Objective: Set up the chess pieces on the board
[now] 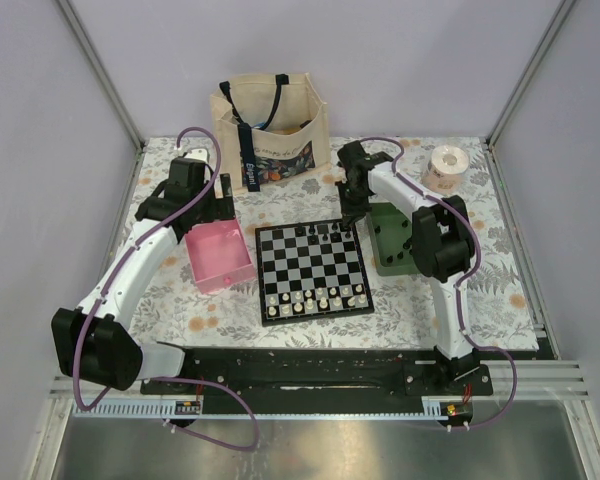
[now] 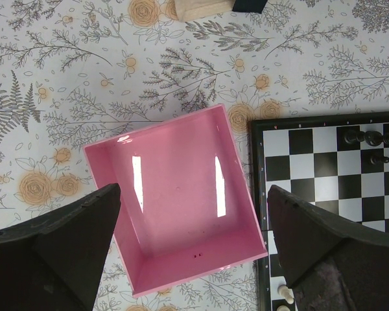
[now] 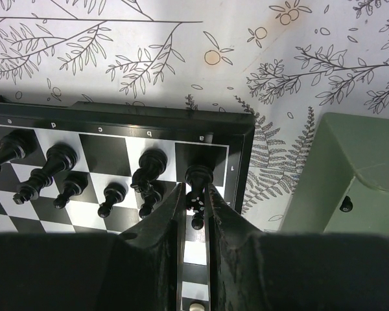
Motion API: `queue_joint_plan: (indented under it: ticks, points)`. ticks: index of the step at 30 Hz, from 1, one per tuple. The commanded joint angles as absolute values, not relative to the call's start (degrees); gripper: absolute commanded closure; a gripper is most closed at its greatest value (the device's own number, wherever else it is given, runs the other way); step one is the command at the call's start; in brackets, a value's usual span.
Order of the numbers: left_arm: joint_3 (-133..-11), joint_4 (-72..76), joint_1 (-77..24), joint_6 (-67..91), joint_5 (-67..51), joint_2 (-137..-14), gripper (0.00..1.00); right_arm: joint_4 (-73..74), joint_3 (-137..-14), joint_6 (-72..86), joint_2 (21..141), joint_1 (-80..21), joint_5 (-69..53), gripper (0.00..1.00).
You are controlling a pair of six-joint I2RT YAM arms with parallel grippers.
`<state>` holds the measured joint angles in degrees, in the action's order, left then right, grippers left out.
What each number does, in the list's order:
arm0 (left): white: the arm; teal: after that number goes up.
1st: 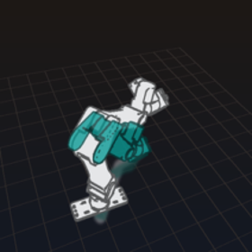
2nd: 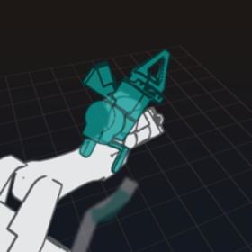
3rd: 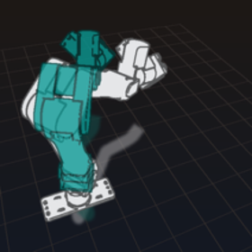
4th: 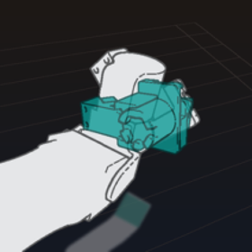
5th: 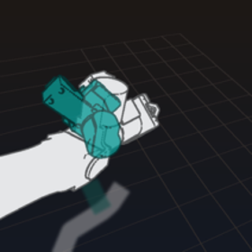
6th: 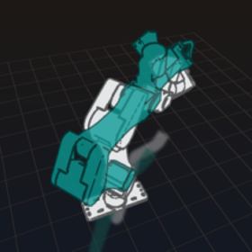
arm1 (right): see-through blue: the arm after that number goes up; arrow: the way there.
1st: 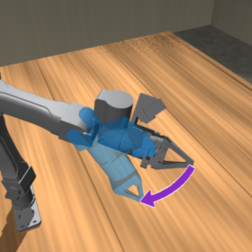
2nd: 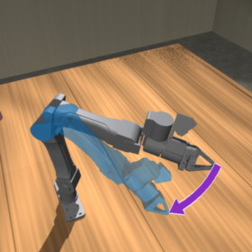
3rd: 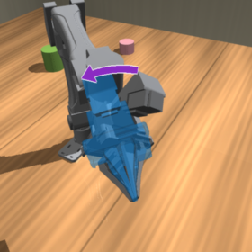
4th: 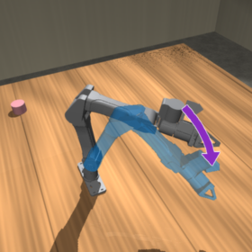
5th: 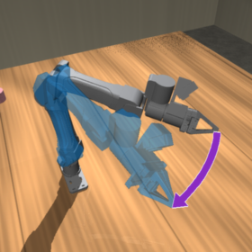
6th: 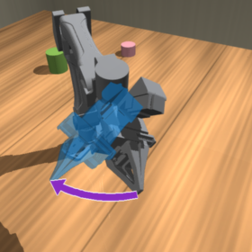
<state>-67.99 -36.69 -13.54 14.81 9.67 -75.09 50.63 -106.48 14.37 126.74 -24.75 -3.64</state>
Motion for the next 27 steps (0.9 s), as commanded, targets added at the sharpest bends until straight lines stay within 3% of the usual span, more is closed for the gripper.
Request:
queue_joint_plan:
  ticks: [1, 10, 22, 27]
  points:
    - [-67.94, -34.72, -13.62, 14.33, 9.49, -73.04, 0.01, 49.92, -107.58, 14.41, 128.4, -25.58, -3.51, 0.89]
    - [-68.03, -34.72, -13.71, 14.24, 9.49, -73.21, 0.01, 48.78, -107.66, 14.85, 127.62, -25.58, -2.11, 0.68]
    - [-67.85, -34.72, -13.71, 14.15, 9.32, -73.56, 0.01, 51.67, -113.99, 13.28, 122.7, -25.23, 1.91, 0.62]
    - [-67.94, -34.72, -13.62, 14.15, 9.32, -73.65, 0.01, 49.94, -108.22, 12.66, 113.67, -22.42, 4.04, 0.56]
